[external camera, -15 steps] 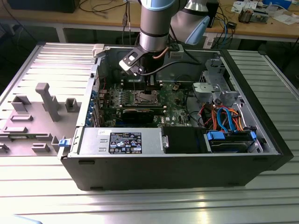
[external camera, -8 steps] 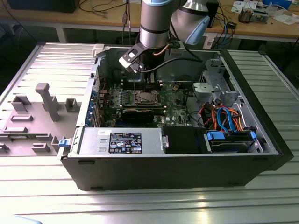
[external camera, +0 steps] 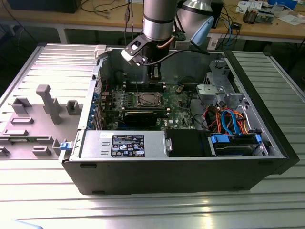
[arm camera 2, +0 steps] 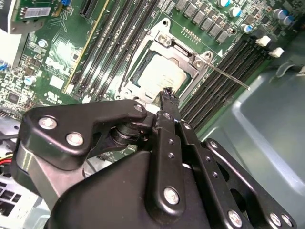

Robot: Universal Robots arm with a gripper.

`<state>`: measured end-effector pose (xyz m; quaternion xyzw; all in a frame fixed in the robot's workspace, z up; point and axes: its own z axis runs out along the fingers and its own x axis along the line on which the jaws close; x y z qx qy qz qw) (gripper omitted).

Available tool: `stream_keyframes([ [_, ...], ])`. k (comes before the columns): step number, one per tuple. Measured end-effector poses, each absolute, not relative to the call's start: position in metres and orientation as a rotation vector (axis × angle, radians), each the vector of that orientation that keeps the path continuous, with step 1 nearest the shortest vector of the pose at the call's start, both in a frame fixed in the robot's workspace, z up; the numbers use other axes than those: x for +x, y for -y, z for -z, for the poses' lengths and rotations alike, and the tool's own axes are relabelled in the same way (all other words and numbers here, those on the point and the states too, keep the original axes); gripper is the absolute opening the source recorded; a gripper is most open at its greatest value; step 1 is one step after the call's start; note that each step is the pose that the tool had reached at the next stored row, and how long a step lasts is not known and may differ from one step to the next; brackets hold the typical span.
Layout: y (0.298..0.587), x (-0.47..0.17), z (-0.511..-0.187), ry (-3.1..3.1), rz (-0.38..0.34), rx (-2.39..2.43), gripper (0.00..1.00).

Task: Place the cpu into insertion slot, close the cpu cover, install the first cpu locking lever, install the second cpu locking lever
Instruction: 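Install the first cpu locking lever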

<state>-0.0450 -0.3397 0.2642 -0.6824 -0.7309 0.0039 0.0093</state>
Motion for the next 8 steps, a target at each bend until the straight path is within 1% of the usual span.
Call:
stream_keyframes([
  [6,0.34,-0.045,-0.288,2.283,-0.012,-2.131,0.11],
  [8,0.34,-0.045,-0.291,2.283,-0.012,-2.131,0.11],
])
